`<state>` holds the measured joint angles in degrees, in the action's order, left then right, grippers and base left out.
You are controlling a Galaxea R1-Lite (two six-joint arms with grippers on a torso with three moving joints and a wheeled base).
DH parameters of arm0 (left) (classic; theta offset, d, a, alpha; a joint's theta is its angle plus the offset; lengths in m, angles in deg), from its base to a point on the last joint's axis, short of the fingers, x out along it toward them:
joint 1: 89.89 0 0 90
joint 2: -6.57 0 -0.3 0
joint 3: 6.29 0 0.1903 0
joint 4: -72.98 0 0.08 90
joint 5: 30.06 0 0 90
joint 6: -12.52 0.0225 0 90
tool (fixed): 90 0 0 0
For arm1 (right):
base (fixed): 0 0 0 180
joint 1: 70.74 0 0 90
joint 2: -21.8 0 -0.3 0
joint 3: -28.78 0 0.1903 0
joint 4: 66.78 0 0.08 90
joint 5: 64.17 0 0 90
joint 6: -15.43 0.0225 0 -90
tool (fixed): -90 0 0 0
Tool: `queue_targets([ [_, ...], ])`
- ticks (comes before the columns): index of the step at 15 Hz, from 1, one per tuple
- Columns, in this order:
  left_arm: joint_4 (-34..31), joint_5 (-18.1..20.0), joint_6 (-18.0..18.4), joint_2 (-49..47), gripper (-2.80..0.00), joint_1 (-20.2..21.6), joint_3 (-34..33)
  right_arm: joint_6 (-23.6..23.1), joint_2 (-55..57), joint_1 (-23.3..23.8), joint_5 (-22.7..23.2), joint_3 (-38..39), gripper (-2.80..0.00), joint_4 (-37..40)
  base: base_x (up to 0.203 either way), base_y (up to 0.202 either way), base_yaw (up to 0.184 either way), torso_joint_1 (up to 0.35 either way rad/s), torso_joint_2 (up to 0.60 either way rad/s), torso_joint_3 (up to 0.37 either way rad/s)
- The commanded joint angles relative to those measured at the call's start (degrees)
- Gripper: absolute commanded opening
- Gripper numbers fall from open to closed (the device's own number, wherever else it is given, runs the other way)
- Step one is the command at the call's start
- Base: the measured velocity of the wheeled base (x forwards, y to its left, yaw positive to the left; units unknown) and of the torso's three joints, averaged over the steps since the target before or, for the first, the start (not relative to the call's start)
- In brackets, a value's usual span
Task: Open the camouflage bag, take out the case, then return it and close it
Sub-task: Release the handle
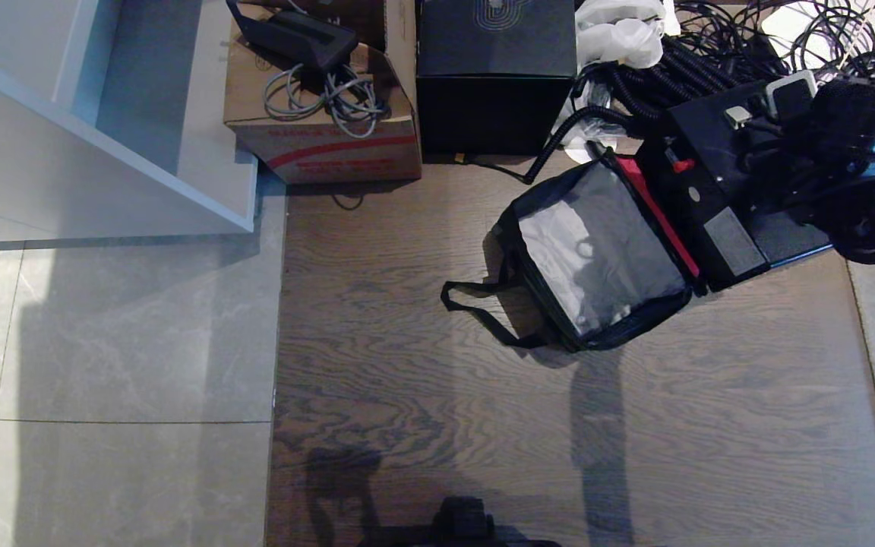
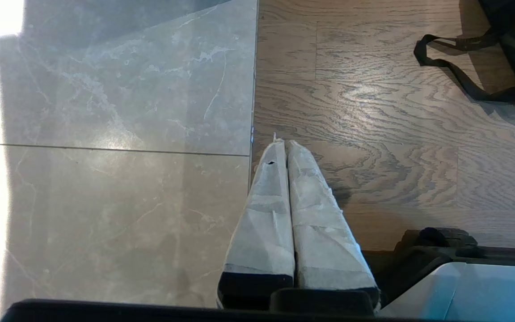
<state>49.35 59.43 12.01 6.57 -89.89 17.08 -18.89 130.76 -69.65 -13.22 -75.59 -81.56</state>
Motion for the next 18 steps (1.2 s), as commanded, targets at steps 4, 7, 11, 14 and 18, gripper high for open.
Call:
queue_targets([
  [4,0.0,0.0,0.0,0.1,-2.8,0.0,0.0,0.2,13.5,2.1,-0.3,-7.4,-2.8,-0.9,0.0,0.0,0.0,0.0,0.0,0.0],
  [7,0.0,0.0,0.0,0.1,-2.8,0.0,0.0,2.8,14.6,0.3,0.0,-5.7,-2.8,-0.1,0.0,0.0,0.0,0.0,0.0,0.0],
  [11,0.0,0.0,0.0,0.1,-2.8,0.0,0.0,5.0,9.3,-2.8,0.2,0.0,-2.8,1.9,0.0,0.0,0.0,0.0,0.0,0.0],
  [14,0.0,0.0,0.0,0.1,-2.8,0.0,0.0,5.1,5.5,-4.5,0.2,5.0,-2.8,1.6,0.0,0.0,0.0,0.0,0.0,0.0],
  [18,0.0,0.0,0.0,0.1,-2.8,0.0,0.0,5.2,4.6,-4.3,0.2,7.8,-2.8,0.5,0.0,0.0,0.0,0.0,0.0,0.0],
])
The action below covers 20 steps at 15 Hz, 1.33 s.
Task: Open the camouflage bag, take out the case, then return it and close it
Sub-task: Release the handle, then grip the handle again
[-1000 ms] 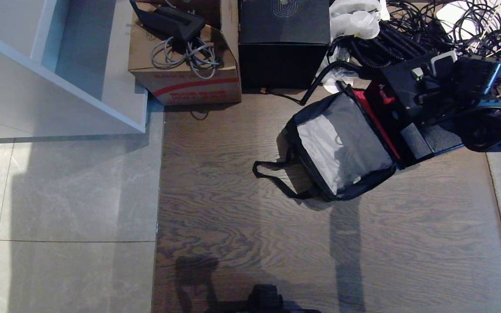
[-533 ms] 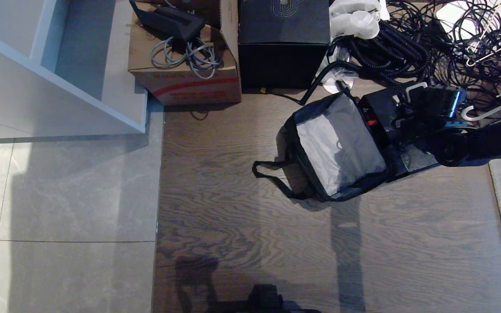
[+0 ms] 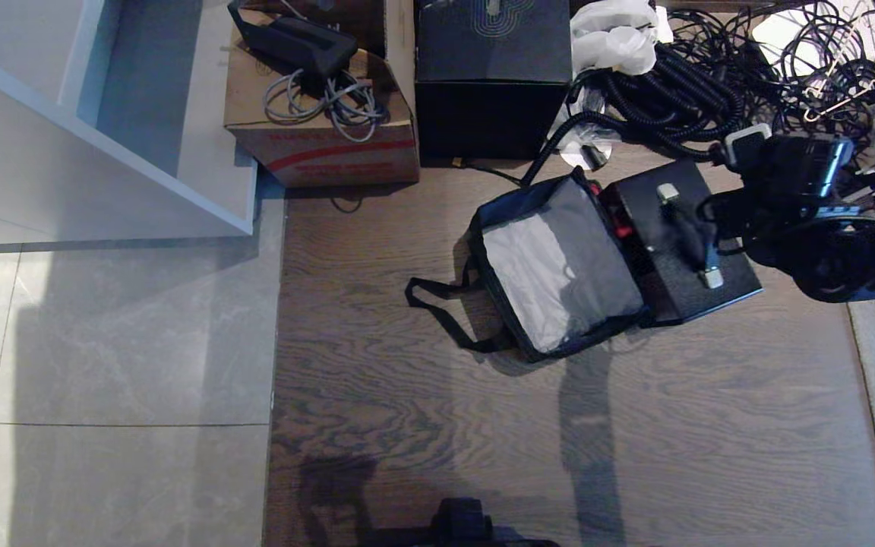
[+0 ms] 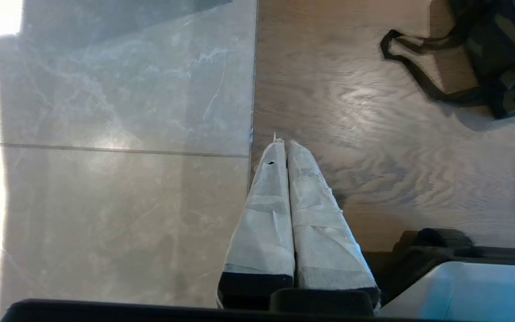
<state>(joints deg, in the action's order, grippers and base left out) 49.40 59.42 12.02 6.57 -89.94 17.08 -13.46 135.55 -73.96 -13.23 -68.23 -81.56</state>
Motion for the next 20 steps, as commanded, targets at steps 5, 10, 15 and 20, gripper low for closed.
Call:
queue_targets([
  [5,0.0,0.0,0.0,0.1,-2.8,0.0,0.0,-0.4,1.8,2.0,0.2,-0.3,-2.8,-0.5,0.0,0.0,0.0,0.0,0.0,0.0],
  [10,0.0,0.0,0.0,0.1,-2.8,0.0,0.0,-0.2,-9.8,2.0,4.1,10.9,0.0,4.1,0.0,0.0,0.0,0.0,0.0,0.0],
  [15,0.0,0.0,0.0,0.0,-2.8,0.0,0.1,3.1,-27.3,1.3,7.2,31.9,0.0,9.3,0.0,0.0,0.0,0.0,0.0,0.0],
  [20,0.0,0.0,0.0,0.1,-2.8,0.0,0.1,4.5,-43.4,0.9,7.2,39.9,0.0,18.9,0.0,0.0,0.0,0.0,0.0,0.0],
])
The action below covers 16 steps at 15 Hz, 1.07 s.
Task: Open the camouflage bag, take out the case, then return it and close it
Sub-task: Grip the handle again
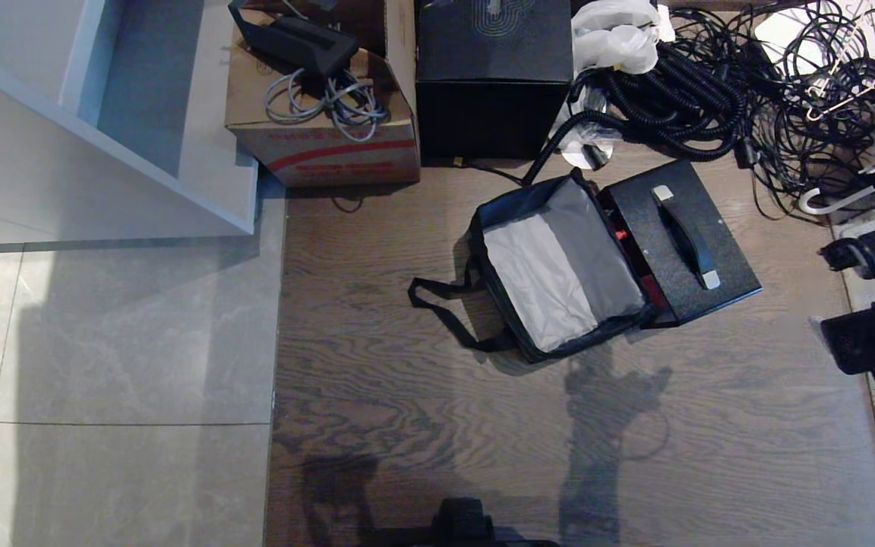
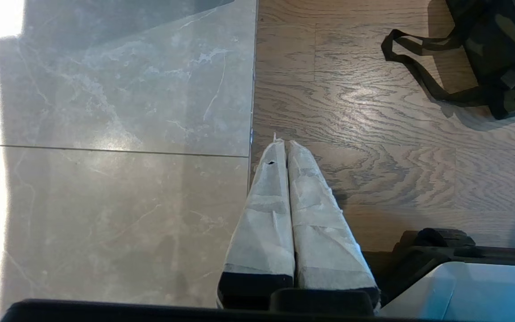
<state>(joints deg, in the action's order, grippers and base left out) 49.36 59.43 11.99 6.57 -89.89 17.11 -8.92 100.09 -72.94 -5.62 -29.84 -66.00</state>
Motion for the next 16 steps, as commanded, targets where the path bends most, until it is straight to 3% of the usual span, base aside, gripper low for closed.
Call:
queue_targets([
  [1,0.0,0.0,0.0,0.1,-2.8,0.0,0.0,0.1,-10.7,0.4,-0.8,2.3,0.0,5.9,0.0,0.0,0.0,0.0,0.0,0.0],
  [3,0.0,0.0,0.0,0.1,-2.8,0.0,0.0,0.4,-15.3,4.3,-2.4,5.7,0.0,7.6,0.0,0.0,0.0,0.0,0.0,0.0],
  [4,0.0,0.0,0.0,0.0,-2.8,0.0,0.0,0.5,-17.3,5.6,-2.8,6.8,-1.07,8.1,0.0,0.0,0.0,0.0,0.0,0.0],
  [5,0.0,0.0,0.0,0.1,-2.8,0.0,0.0,0.5,-19.3,7.1,-2.5,7.9,-2.8,8.4,0.0,0.0,0.0,0.0,0.0,0.0],
  [14,0.0,0.0,0.0,0.0,-2.8,0.0,0.0,0.5,-33.3,6.4,-1.4,17.9,-2.8,14.0,0.0,0.0,0.0,0.0,0.0,0.0],
  [16,0.0,0.0,0.0,0.0,-2.8,0.0,0.0,3.7,-36.0,5.7,-1.6,19.1,-2.8,13.7,0.0,0.0,0.0,0.0,0.0,0.0],
])
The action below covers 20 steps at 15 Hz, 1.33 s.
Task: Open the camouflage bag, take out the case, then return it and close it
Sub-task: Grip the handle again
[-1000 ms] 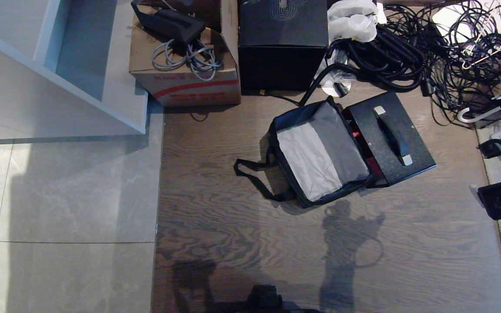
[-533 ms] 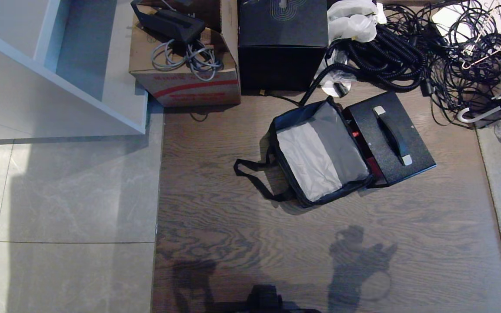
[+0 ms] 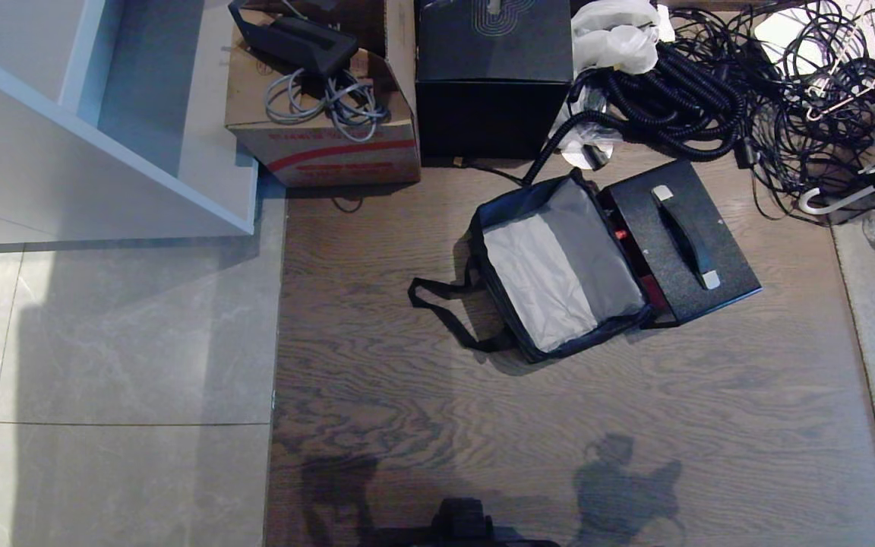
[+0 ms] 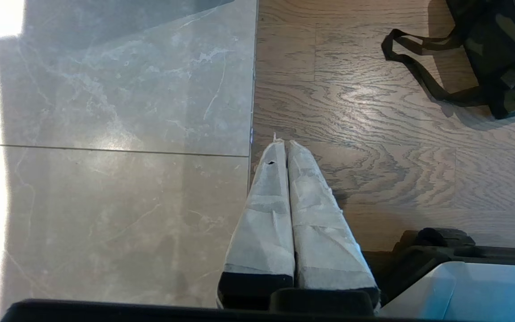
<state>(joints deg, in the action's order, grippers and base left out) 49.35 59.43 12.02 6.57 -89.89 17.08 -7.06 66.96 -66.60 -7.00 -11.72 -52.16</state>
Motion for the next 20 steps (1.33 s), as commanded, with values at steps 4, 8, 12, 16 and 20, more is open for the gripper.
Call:
queue_targets([
  [4,0.0,0.0,0.0,0.0,-2.8,0.0,0.0,5.9,-7.7,-2.7,-0.4,5.0,-2.8,0.4,0.0,0.0,0.0,0.0,0.0,0.0],
  [8,0.0,0.0,0.0,0.0,-2.8,0.0,0.0,8.4,-15.7,-6.8,1.2,9.9,-2.8,0.5,0.0,0.0,0.0,0.0,0.0,0.0],
  [12,0.0,0.0,0.0,0.0,-2.8,0.0,0.0,8.8,-27.1,-8.6,9.2,16.2,-2.8,0.3,0.0,0.0,0.0,0.0,0.0,0.0],
  [16,0.0,0.0,0.0,0.0,-2.8,0.0,0.0,12.6,-28.3,-8.7,18.2,17.9,-2.8,-2.0,0.0,0.0,0.0,0.0,0.0,0.0],
  [20,0.0,0.0,0.0,0.0,-2.8,0.0,0.0,13.3,-31.4,-6.7,32.8,19.2,-2.8,-1.9,0.0,0.0,0.0,0.0,0.0,0.0],
])
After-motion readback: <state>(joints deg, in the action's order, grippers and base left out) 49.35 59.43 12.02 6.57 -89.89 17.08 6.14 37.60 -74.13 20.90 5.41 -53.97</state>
